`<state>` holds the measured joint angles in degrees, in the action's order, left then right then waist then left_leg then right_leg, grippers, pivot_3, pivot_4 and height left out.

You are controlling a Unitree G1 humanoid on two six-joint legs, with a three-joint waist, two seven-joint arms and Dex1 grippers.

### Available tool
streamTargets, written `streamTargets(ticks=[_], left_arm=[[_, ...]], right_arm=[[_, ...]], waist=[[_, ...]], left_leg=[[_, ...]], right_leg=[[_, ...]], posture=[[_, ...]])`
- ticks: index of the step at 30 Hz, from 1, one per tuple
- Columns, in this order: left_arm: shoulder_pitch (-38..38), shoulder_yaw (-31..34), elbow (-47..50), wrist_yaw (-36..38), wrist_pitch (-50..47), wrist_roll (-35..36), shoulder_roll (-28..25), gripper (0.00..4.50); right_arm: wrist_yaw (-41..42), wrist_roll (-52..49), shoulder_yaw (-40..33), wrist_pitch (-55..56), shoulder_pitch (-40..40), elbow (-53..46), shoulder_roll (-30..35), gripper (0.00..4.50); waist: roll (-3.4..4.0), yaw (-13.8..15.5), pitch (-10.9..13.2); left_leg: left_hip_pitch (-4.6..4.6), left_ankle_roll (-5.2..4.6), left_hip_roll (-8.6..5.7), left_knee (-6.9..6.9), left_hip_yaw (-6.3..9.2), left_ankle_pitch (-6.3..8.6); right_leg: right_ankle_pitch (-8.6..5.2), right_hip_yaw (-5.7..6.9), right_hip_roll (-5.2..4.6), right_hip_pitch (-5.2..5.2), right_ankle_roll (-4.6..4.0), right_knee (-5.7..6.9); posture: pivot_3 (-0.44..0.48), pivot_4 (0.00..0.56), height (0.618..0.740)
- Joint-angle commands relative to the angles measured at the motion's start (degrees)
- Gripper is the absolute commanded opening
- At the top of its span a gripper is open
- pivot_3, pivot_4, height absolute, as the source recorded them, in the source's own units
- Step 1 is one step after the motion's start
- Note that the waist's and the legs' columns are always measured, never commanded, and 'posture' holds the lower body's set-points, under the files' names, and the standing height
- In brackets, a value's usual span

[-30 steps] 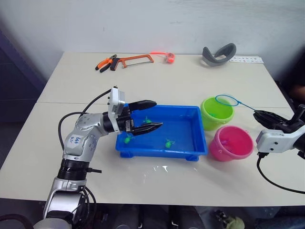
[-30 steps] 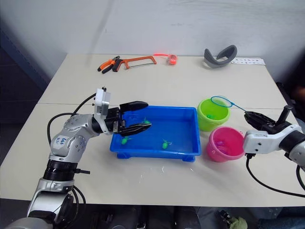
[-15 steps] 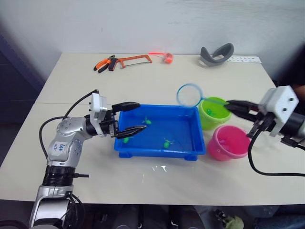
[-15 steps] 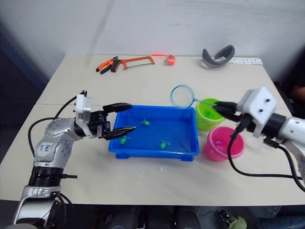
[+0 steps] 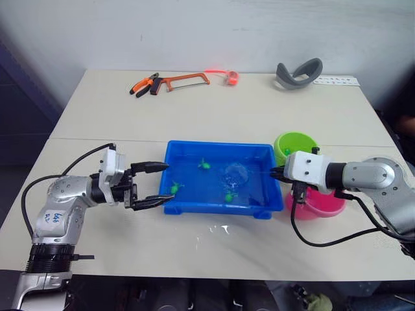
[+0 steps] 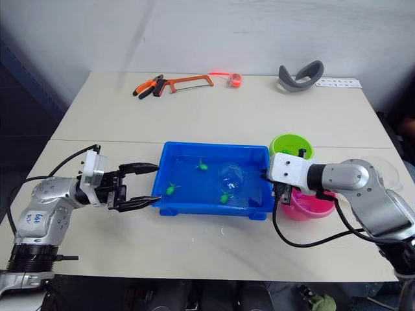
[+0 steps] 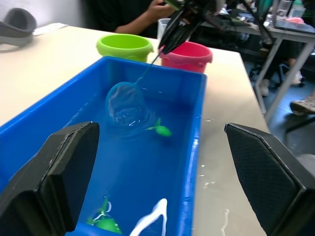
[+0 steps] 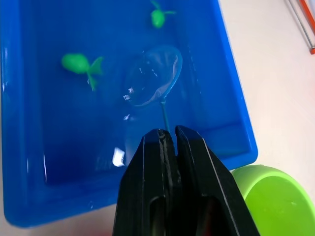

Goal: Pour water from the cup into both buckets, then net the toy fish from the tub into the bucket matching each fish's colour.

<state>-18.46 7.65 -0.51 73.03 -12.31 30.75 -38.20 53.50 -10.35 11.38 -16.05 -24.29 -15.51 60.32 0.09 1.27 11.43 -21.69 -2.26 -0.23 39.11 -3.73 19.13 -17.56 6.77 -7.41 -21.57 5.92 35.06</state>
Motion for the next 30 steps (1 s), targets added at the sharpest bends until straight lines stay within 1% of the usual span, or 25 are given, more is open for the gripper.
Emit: streamTargets(ticks=[1, 6, 8, 12, 17, 25, 30], left_arm=[[0.06, -0.15, 2.60, 1.38, -1.50, 1.77, -1.24, 4.44], [-0.07, -0.15, 2.83, 1.66, -2.03, 1.67, -1.33, 4.44], [-0.10, -0.14, 2.89, 1.69, -2.10, 1.61, -1.30, 4.44], [-0.38, -0.16, 2.74, 1.74, -2.10, 1.48, -1.21, 4.44], [-0.87, -0.36, 2.15, 1.77, -1.90, 1.20, -1.01, 4.44], [-1.62, -1.15, 1.22, 1.60, -1.36, 0.89, -0.37, 4.44], [-2.65, -1.96, 0.09, 1.35, -0.82, 0.50, 0.53, 4.44]], right_arm=[[4.29, -1.74, -1.16, -0.59, 0.01, -0.57, -0.78, 0.00], [6.35, -6.53, -3.21, -8.31, 0.72, -0.41, -2.95, 0.00], [5.78, -9.37, -4.46, -13.30, 0.28, -0.68, -4.46, 0.00], [7.88, -12.07, -4.72, -19.54, 0.08, -1.59, -4.14, 0.00], [6.00, -16.97, -7.42, -29.09, -1.38, -1.21, -6.11, 0.00], [2.88, -27.00, -15.82, -43.36, -4.74, -0.27, -8.30, 0.00], [1.20, -31.16, -20.31, -48.41, -6.05, -0.08, -8.42, 0.00]], waist=[[0.00, -0.09, 0.00], [0.00, -0.09, 0.00], [0.00, -0.09, 0.00], [0.00, -0.05, 0.00], [0.00, -0.07, 0.00], [0.00, -0.08, 0.00], [0.00, -0.03, 0.00]], left_leg=[[0.00, 0.00, 0.00, 0.00, 0.00, 0.00], [0.01, 0.01, 0.02, 0.00, 0.00, 0.00], [0.01, 0.00, 0.02, 0.00, 0.00, 0.00], [0.01, 0.00, 0.02, 0.00, 0.02, 0.00], [0.01, 0.00, 0.02, 0.00, 0.03, 0.00], [0.01, 0.00, 0.01, 0.00, 0.03, 0.00], [0.00, 0.00, 0.01, -0.02, 0.05, 0.00]], right_leg=[[0.00, -0.01, 0.00, 0.00, 0.00, 0.00], [0.00, 0.00, 0.01, 0.00, 0.00, 0.02], [0.00, 0.00, 0.00, 0.00, 0.00, 0.02], [0.00, -0.01, -0.01, 0.01, 0.00, 0.02], [0.00, -0.01, -0.02, 0.00, 0.00, 0.03], [0.00, 0.00, -0.03, 0.00, 0.00, 0.02], [0.00, 0.01, -0.04, 0.00, 0.00, 0.00]], posture=[[0.000, 0.150, 0.740], [0.000, 0.150, 0.740], [0.000, 0.150, 0.740], [0.000, 0.150, 0.740], [0.000, 0.150, 0.740], [0.000, 0.150, 0.740], [0.000, 0.150, 0.740]])
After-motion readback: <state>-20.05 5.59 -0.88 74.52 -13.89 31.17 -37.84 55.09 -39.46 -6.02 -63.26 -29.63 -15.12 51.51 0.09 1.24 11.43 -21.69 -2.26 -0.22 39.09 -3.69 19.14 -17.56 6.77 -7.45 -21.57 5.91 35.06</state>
